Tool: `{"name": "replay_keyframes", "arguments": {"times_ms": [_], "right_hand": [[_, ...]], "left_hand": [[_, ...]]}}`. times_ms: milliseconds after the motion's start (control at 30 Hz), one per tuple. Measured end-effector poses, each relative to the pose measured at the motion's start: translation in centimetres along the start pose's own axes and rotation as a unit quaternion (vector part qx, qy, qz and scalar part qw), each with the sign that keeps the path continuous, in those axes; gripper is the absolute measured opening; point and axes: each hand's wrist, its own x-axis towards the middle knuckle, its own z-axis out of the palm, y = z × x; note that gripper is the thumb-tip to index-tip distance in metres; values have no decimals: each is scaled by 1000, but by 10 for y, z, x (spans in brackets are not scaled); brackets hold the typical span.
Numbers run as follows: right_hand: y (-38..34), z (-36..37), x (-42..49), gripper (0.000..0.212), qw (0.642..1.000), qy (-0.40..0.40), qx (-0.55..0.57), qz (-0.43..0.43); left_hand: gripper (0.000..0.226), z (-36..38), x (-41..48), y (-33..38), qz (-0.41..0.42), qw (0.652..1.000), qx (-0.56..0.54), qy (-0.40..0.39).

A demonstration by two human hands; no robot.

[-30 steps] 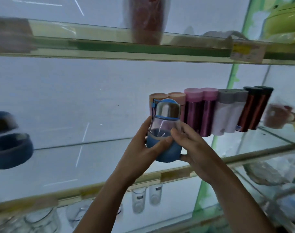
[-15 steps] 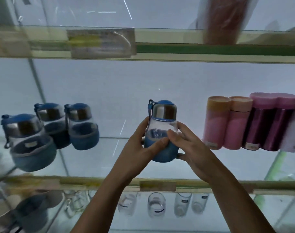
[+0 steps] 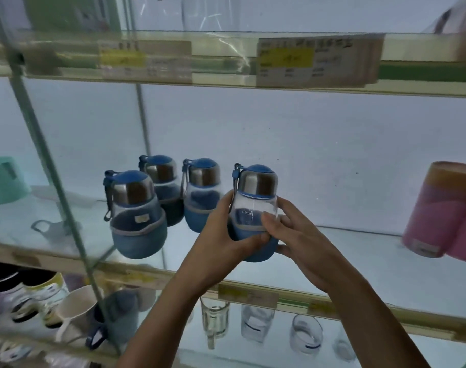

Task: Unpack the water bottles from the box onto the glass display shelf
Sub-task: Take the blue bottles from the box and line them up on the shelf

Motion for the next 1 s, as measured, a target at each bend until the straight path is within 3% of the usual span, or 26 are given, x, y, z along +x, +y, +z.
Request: {"name": "replay_keyframes", "arguments": {"times_ms": [267,467,1000], "right_hand": [[7,43,20,63,1000,-21,-6,2],[10,64,28,69,999,-26,-25,-2],[15,79,27,77,992,18,-124,2]], "left_hand": [[62,-43,-10,-19,-12,999,4,29],[74,-61,-15,-26,4,999,6,50],[72,-71,-22,-35,27,996,55,57]]}}
